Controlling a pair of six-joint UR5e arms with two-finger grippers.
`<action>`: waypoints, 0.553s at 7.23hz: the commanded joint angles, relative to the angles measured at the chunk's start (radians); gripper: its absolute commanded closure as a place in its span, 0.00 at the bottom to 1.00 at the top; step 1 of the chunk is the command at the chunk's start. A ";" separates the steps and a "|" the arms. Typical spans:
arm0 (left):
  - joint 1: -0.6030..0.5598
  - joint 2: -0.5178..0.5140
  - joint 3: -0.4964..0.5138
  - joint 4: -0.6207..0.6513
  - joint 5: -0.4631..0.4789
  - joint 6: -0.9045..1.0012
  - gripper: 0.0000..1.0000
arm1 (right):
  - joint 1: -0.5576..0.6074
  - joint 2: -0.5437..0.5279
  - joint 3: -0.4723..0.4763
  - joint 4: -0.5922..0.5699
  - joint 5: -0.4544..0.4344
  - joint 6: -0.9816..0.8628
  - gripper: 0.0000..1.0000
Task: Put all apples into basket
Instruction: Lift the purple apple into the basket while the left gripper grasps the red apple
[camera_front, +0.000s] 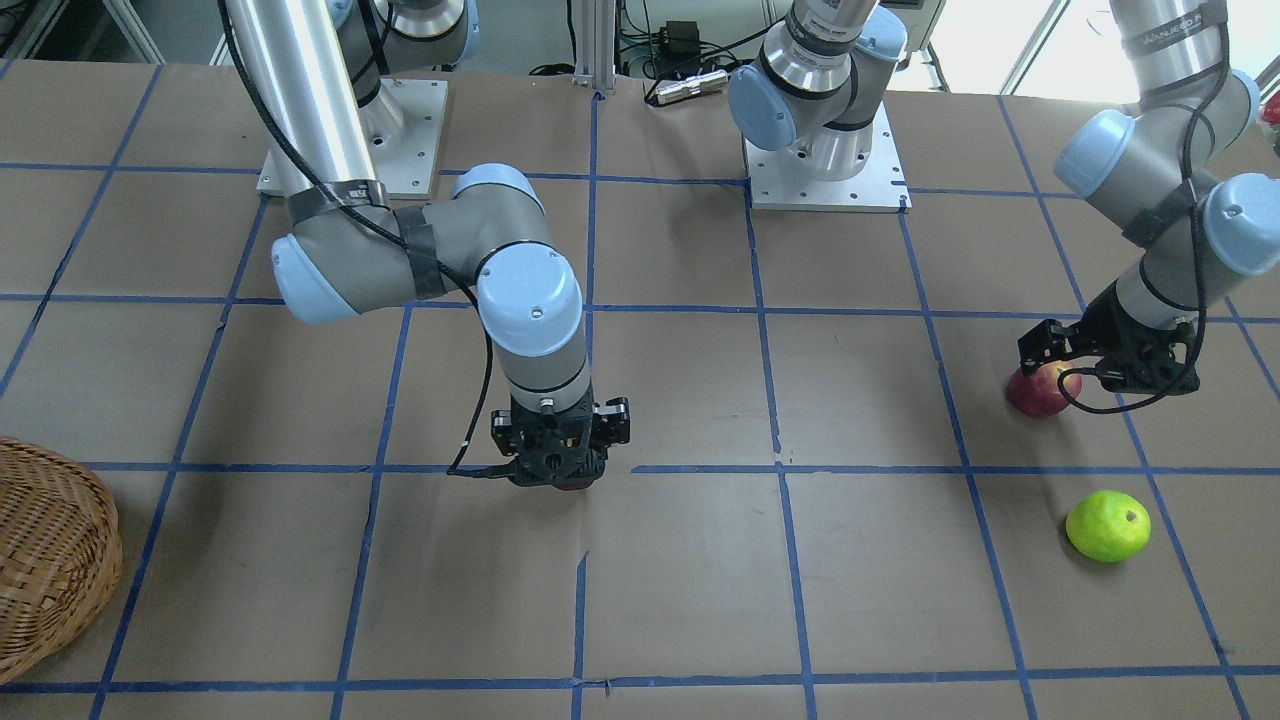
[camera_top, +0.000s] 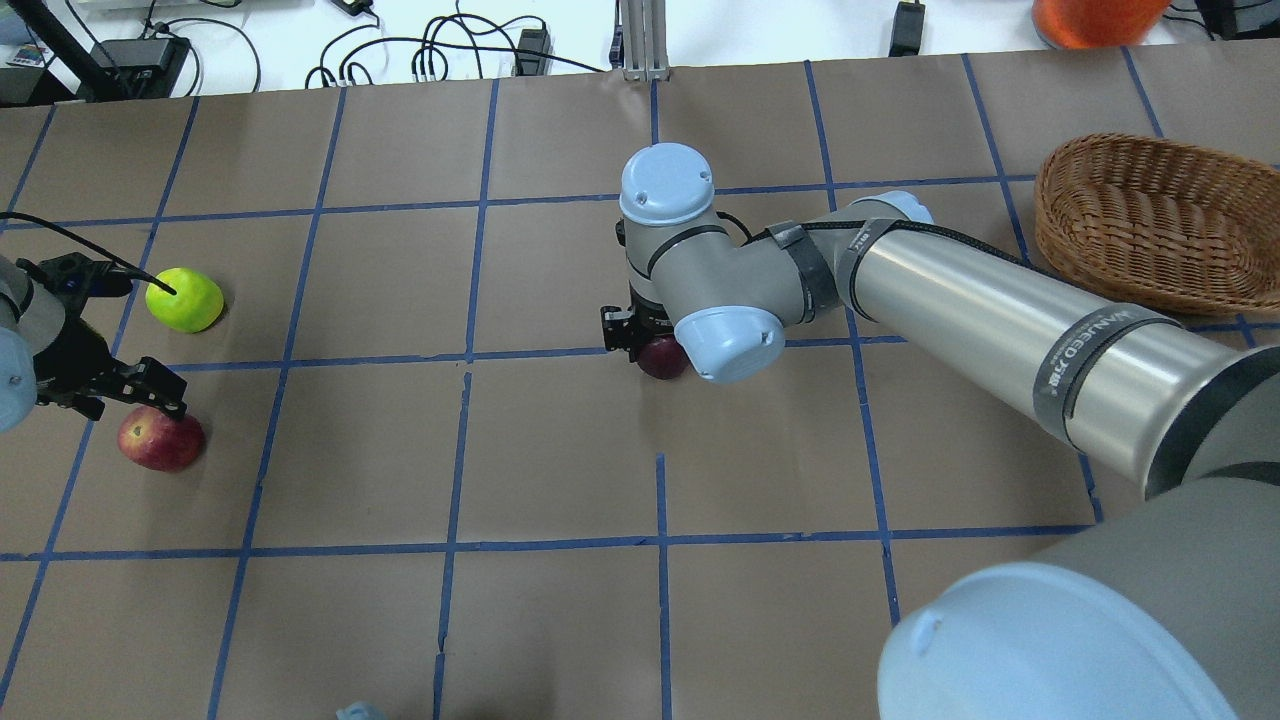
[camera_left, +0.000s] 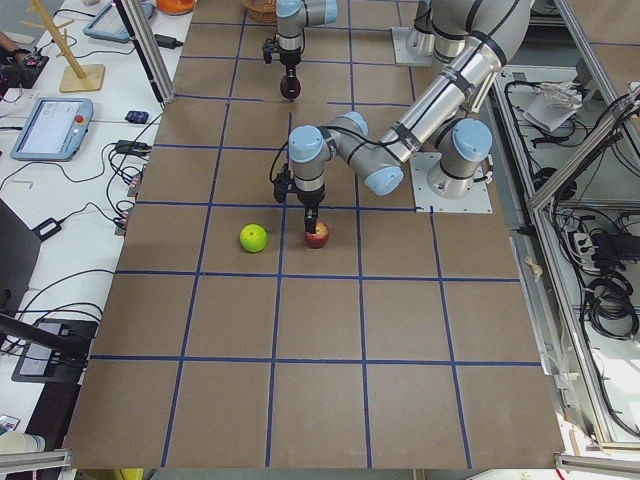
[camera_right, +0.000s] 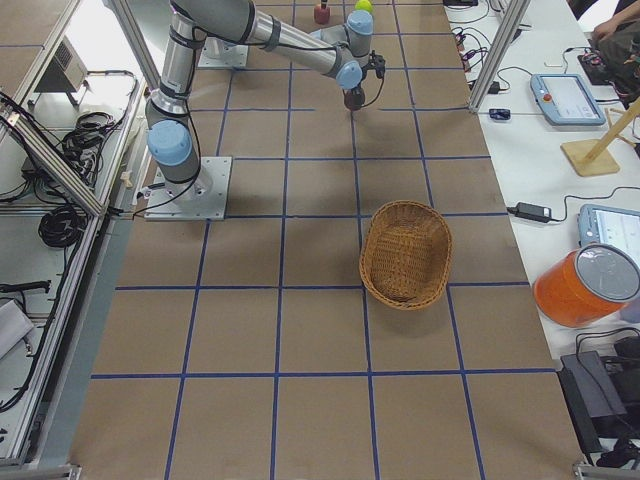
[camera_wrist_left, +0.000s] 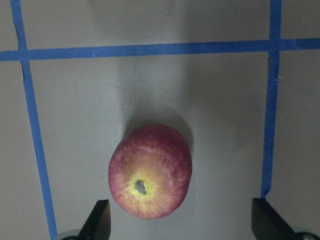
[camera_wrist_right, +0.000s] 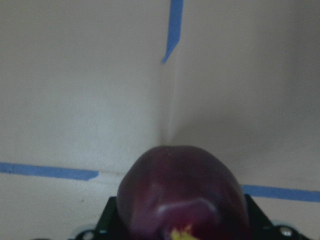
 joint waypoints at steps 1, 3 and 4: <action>0.004 -0.060 0.006 0.042 -0.002 0.075 0.00 | -0.208 -0.131 -0.127 0.278 0.005 -0.243 1.00; 0.004 -0.092 0.004 0.037 0.003 0.075 0.00 | -0.524 -0.151 -0.215 0.379 -0.050 -0.557 1.00; 0.004 -0.113 -0.003 0.039 0.010 0.074 0.00 | -0.641 -0.128 -0.203 0.355 -0.106 -0.736 1.00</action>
